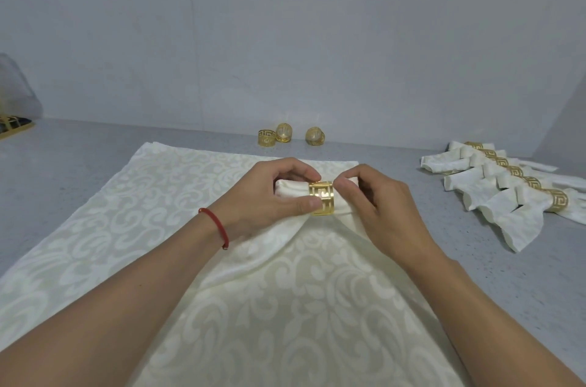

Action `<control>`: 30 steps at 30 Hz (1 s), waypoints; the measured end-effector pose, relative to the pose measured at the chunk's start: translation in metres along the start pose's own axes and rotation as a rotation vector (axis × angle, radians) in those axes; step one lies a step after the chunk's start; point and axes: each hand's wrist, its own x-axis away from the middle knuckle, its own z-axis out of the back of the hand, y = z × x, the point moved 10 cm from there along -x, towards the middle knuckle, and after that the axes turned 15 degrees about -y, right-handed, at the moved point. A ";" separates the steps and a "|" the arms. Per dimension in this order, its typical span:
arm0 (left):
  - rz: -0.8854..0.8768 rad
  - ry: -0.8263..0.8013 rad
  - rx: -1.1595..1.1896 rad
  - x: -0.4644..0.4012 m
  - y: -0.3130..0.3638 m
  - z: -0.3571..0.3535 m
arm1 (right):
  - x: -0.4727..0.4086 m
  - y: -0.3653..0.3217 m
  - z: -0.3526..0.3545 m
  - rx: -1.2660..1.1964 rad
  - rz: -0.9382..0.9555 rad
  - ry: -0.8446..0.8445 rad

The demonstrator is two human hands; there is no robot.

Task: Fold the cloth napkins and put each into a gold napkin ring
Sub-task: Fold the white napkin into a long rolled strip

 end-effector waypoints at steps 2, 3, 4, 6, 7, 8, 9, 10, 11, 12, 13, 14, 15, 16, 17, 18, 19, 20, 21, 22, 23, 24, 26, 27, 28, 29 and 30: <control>0.019 -0.009 -0.005 0.001 -0.002 0.001 | 0.000 0.001 0.000 -0.044 -0.016 0.015; 0.029 -0.012 -0.007 0.001 -0.004 0.002 | -0.001 0.004 -0.001 -0.076 -0.026 0.018; 0.035 -0.016 -0.007 0.001 -0.005 0.003 | -0.002 0.006 -0.002 -0.115 -0.040 0.017; 0.047 -0.012 0.026 0.002 -0.008 0.004 | -0.002 0.011 -0.002 -0.227 -0.072 0.002; 0.052 -0.004 0.051 0.003 -0.009 0.004 | -0.001 0.014 -0.002 -0.290 -0.089 -0.020; 0.058 0.012 0.077 0.004 -0.011 0.006 | -0.001 0.017 -0.003 -0.331 -0.103 -0.058; 0.060 0.028 0.098 0.004 -0.012 0.008 | 0.000 0.018 -0.005 -0.352 -0.115 -0.111; 0.063 0.049 0.109 0.005 -0.013 0.011 | 0.002 0.017 -0.009 -0.358 -0.113 -0.167; 0.069 0.071 0.114 0.006 -0.014 0.013 | 0.003 0.017 -0.013 -0.348 -0.110 -0.212; 0.075 0.085 0.114 0.006 -0.017 0.015 | 0.005 0.015 -0.015 -0.329 -0.106 -0.237; 0.085 0.089 0.103 0.006 -0.018 0.016 | 0.005 0.013 -0.017 -0.300 -0.106 -0.251; 0.094 0.086 0.090 0.005 -0.019 0.016 | 0.005 0.013 -0.019 -0.247 -0.113 -0.268; 0.100 0.090 0.094 0.006 -0.019 0.016 | 0.004 0.012 -0.018 -0.166 -0.120 -0.283; 0.102 0.099 0.128 0.005 -0.019 0.016 | 0.003 0.012 -0.017 -0.084 -0.122 -0.286; 0.099 0.101 0.163 0.005 -0.017 0.017 | 0.002 0.012 -0.013 -0.038 -0.123 -0.262; 0.099 0.094 0.186 0.004 -0.013 0.017 | 0.002 0.011 -0.007 -0.049 -0.113 -0.211; 0.098 0.074 0.198 0.002 -0.007 0.017 | 0.002 0.009 -0.002 -0.113 -0.093 -0.154; 0.099 0.052 0.208 0.001 -0.001 0.017 | 0.002 0.004 -0.001 -0.192 -0.065 -0.117; 0.102 0.023 0.213 0.000 0.005 0.016 | 0.003 -0.003 -0.001 -0.241 -0.015 -0.090; 0.110 -0.001 0.196 -0.002 0.016 0.015 | 0.004 -0.014 0.001 -0.256 0.044 -0.069; 0.120 -0.020 0.185 -0.001 0.021 0.014 | 0.003 -0.022 0.000 -0.257 0.097 -0.064; 0.124 -0.031 0.169 -0.001 0.030 0.014 | 0.004 -0.030 0.000 -0.289 0.136 -0.057; 0.122 -0.030 0.151 0.004 0.044 0.013 | 0.005 -0.034 0.004 -0.434 0.130 -0.044; 0.129 -0.029 0.162 0.007 0.049 0.011 | 0.006 -0.034 0.006 -0.499 0.113 -0.049; 0.143 -0.039 0.187 0.011 0.052 0.008 | 0.008 -0.035 0.007 -0.546 0.105 -0.064; 0.162 -0.052 0.210 0.014 0.055 0.005 | 0.010 -0.037 0.010 -0.570 0.102 -0.076; 0.186 -0.062 0.220 0.017 0.059 0.001 | 0.013 -0.040 0.014 -0.583 0.103 -0.087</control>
